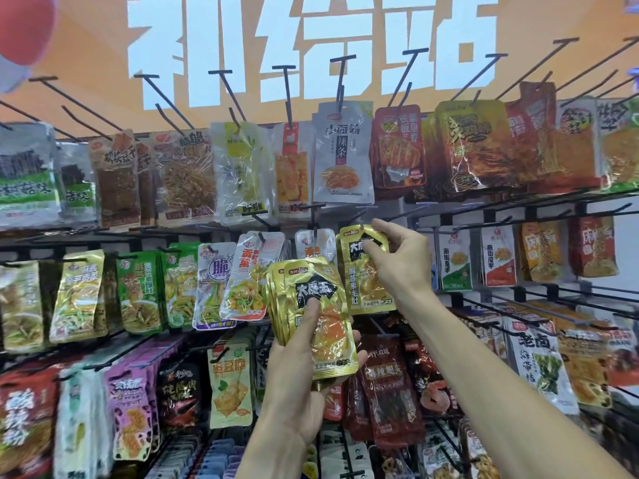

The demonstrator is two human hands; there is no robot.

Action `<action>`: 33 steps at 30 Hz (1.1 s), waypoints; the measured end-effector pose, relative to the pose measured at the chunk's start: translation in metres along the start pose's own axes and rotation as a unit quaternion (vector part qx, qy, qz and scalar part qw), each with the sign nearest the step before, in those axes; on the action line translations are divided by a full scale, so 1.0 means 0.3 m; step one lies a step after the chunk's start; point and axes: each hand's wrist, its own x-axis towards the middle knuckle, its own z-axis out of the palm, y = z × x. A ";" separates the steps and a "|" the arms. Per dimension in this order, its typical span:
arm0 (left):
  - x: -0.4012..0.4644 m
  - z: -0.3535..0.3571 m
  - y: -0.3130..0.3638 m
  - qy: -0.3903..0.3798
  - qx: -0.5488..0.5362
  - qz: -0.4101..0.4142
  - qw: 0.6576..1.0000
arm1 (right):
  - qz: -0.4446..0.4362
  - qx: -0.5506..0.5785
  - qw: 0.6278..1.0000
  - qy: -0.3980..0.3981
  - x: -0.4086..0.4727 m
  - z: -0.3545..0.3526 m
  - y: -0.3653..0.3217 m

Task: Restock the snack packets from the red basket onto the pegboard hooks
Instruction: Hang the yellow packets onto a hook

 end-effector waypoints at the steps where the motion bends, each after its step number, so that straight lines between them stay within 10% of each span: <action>1: 0.001 -0.002 0.001 0.002 0.003 0.000 1.000 | 0.002 0.000 1.000 0.002 -0.002 0.001 0.008; 12: 0.034 -0.024 -0.009 0.019 0.012 0.000 1.000 | 0.007 -0.207 0.978 -0.016 0.024 0.045 0.054; 19: 0.062 -0.006 -0.045 0.032 0.064 0.056 0.996 | 0.138 0.074 0.975 -0.156 -0.306 -0.017 -0.041; 33: 0.060 -0.037 -0.041 0.060 0.029 0.013 0.998 | 0.011 0.067 0.998 -0.005 -0.069 -0.036 -0.026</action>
